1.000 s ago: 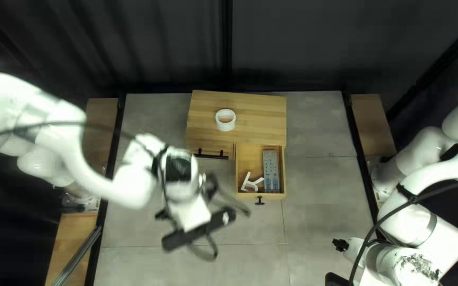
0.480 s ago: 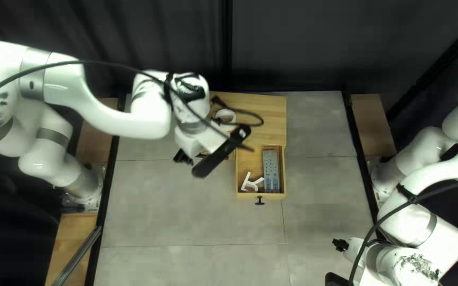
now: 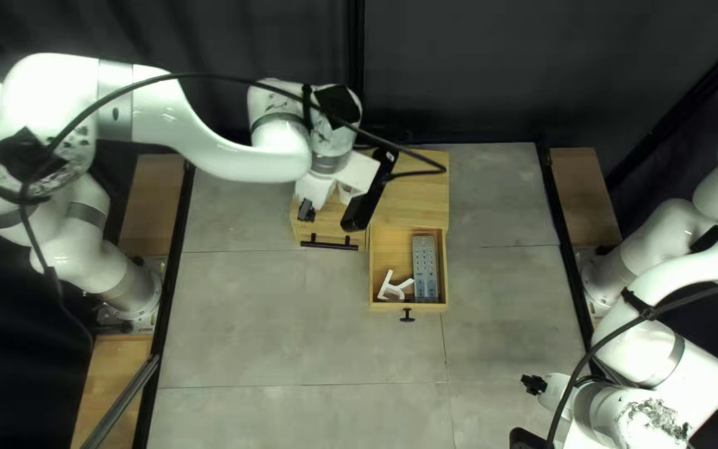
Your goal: Open drawers and place objects into drawer and close
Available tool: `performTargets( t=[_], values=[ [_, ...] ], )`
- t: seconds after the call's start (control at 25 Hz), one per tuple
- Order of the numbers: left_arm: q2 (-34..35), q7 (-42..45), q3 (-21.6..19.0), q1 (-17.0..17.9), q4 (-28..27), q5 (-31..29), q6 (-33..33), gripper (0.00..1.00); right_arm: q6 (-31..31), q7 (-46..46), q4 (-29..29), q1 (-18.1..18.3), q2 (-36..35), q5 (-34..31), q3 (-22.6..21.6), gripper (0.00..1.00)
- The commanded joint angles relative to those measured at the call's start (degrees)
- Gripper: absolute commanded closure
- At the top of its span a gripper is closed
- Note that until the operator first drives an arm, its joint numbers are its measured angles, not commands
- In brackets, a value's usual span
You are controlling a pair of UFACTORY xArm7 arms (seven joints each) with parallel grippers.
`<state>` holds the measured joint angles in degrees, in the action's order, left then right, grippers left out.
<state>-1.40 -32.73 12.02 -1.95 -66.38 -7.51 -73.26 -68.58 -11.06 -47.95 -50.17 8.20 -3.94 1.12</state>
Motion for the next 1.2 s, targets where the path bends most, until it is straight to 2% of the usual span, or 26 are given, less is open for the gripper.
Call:
performTargets(
  t=[0.04,0.32,0.72,1.2],
  values=[
    [0.4,-0.3,0.9,-0.9,1.9,-0.4,4.5,0.00,0.0,0.0,0.0,0.0,0.0,0.0,0.0,0.00],
    [-2.1,-2.0,1.5,-1.6,0.7,-1.2,8.3,0.00,0.0,0.0,0.0,0.0,0.0,0.0,0.0,0.00],
    [-6.7,-4.9,1.1,-1.8,-3.9,0.7,9.5,0.00,0.0,0.0,0.0,0.0,0.0,0.0,0.0,0.00],
    [-5.7,-5.7,-0.3,-0.6,-4.1,2.0,10.0,0.00,0.0,0.0,0.0,0.0,0.0,0.0,0.0,0.00]
  ],
)
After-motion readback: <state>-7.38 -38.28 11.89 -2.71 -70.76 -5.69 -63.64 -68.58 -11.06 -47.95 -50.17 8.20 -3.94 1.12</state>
